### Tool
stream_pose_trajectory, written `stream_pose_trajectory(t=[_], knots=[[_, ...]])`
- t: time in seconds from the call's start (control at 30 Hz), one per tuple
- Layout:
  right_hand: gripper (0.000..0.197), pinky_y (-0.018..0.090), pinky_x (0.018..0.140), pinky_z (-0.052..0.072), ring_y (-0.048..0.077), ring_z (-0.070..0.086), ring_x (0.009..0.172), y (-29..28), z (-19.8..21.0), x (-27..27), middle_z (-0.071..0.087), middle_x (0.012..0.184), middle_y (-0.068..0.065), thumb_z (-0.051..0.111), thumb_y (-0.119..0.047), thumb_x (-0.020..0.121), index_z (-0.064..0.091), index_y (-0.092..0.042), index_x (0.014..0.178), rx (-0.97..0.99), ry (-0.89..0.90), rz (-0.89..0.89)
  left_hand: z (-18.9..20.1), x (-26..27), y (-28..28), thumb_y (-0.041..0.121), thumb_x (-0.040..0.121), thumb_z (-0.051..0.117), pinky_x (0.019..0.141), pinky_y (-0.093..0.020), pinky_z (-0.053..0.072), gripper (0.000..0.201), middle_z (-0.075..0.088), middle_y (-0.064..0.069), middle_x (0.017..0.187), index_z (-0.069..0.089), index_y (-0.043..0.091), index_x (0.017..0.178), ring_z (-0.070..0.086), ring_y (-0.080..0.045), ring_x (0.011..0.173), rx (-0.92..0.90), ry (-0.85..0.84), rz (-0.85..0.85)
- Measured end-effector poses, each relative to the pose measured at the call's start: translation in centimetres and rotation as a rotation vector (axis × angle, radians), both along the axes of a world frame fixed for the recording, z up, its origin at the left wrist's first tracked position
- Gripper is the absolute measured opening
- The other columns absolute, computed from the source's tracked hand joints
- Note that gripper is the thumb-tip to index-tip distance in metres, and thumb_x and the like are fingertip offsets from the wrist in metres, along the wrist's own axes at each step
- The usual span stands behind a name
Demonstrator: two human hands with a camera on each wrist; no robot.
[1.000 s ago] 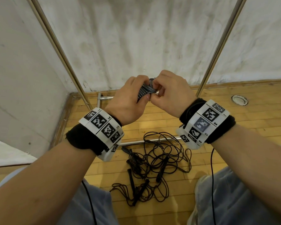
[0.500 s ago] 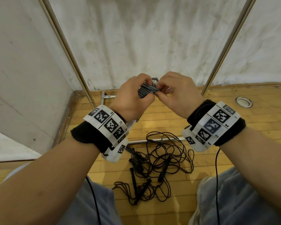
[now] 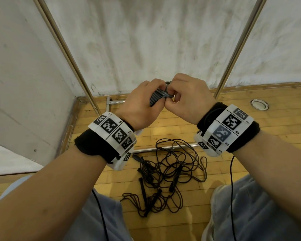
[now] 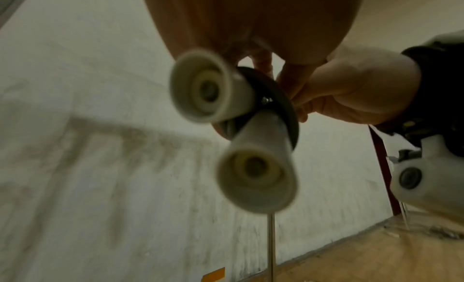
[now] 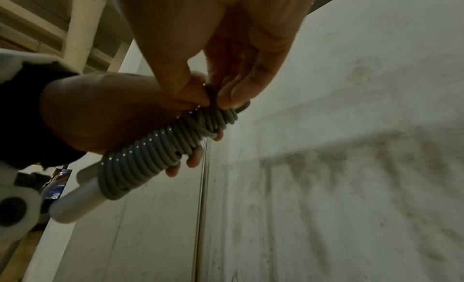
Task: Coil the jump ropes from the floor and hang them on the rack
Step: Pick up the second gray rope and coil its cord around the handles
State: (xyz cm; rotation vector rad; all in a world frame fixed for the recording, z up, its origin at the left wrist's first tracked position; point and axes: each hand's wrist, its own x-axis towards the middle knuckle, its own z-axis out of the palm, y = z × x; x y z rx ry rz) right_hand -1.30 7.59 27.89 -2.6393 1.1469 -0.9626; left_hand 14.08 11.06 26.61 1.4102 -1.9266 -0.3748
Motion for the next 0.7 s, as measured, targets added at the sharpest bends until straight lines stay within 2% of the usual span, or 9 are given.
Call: stream_pose_trajectory(t=[0.1,0.2,0.37,0.5,0.57,0.63,0.7], knots=[[0.009,0.038,0.059,0.050,0.020,0.053,0.061,0.10,-0.05,-0.16,0.058,0.076,0.006,0.062,-0.014,0.074,0.062,-0.005,0.070,-0.021,-0.010,0.019,0.23,-0.01,0.13,0.010,0.090,0.056,0.058,-0.024,0.040,0.013,0.056,-0.001,0.085,0.052,0.013,0.102,0.049,-0.008,0.065,0.067,0.110,-0.037],[0.008,0.039,0.060,0.051,0.021,0.055,0.062,0.22,-0.31,-0.04,0.056,0.080,0.006,0.062,-0.012,0.077,0.060,-0.005,0.075,-0.012,-0.047,0.030,0.31,-0.01,0.18,0.007,0.091,0.055,0.058,-0.021,0.040,0.014,0.052,0.008,0.080,0.049,0.017,0.097,0.049,-0.010,0.065,0.080,0.191,-0.043],[0.008,0.040,0.065,0.050,0.021,0.054,0.066,0.15,-0.58,0.39,0.055,0.088,0.008,0.060,-0.011,0.082,0.061,-0.003,0.082,0.031,-0.059,0.021,0.27,-0.14,0.17,0.005,0.093,0.052,0.059,-0.020,0.043,0.016,0.052,0.009,0.081,0.047,0.019,0.096,0.051,-0.006,0.065,0.138,0.285,-0.021],[0.010,0.040,0.064,0.051,0.023,0.055,0.065,0.09,-0.17,0.00,0.055,0.082,0.008,0.063,-0.012,0.078,0.061,-0.002,0.077,0.051,-0.064,0.032,0.34,-0.11,0.37,0.006,0.094,0.051,0.056,-0.011,0.041,0.017,0.052,0.009,0.080,0.044,0.021,0.099,0.049,0.003,0.062,0.161,0.203,-0.083],[0.010,0.040,0.062,0.050,0.021,0.053,0.063,0.26,-0.14,-0.05,0.054,0.080,0.007,0.063,-0.012,0.076,0.060,-0.003,0.075,0.038,-0.050,0.031,0.41,0.00,0.38,0.008,0.095,0.050,0.058,-0.020,0.047,0.018,0.056,0.003,0.082,0.043,0.025,0.100,0.053,-0.002,0.064,0.192,0.194,-0.093],[0.009,0.039,0.059,0.050,0.022,0.053,0.061,0.38,-0.21,-0.07,0.054,0.078,0.006,0.063,-0.012,0.075,0.060,-0.004,0.073,0.024,-0.073,0.025,0.51,-0.15,0.36,0.009,0.095,0.050,0.067,-0.039,0.052,0.020,0.060,-0.007,0.088,0.044,0.028,0.098,0.059,-0.022,0.074,0.211,0.226,-0.082],[0.008,0.041,0.059,0.051,0.024,0.054,0.061,0.32,-0.26,-0.11,0.054,0.079,0.006,0.062,-0.011,0.076,0.059,-0.003,0.074,0.012,-0.110,0.025,0.67,-0.51,0.36,0.008,0.094,0.051,0.070,-0.045,0.051,0.026,0.060,-0.008,0.089,0.045,0.033,0.092,0.060,-0.031,0.080,0.188,0.269,-0.052]])
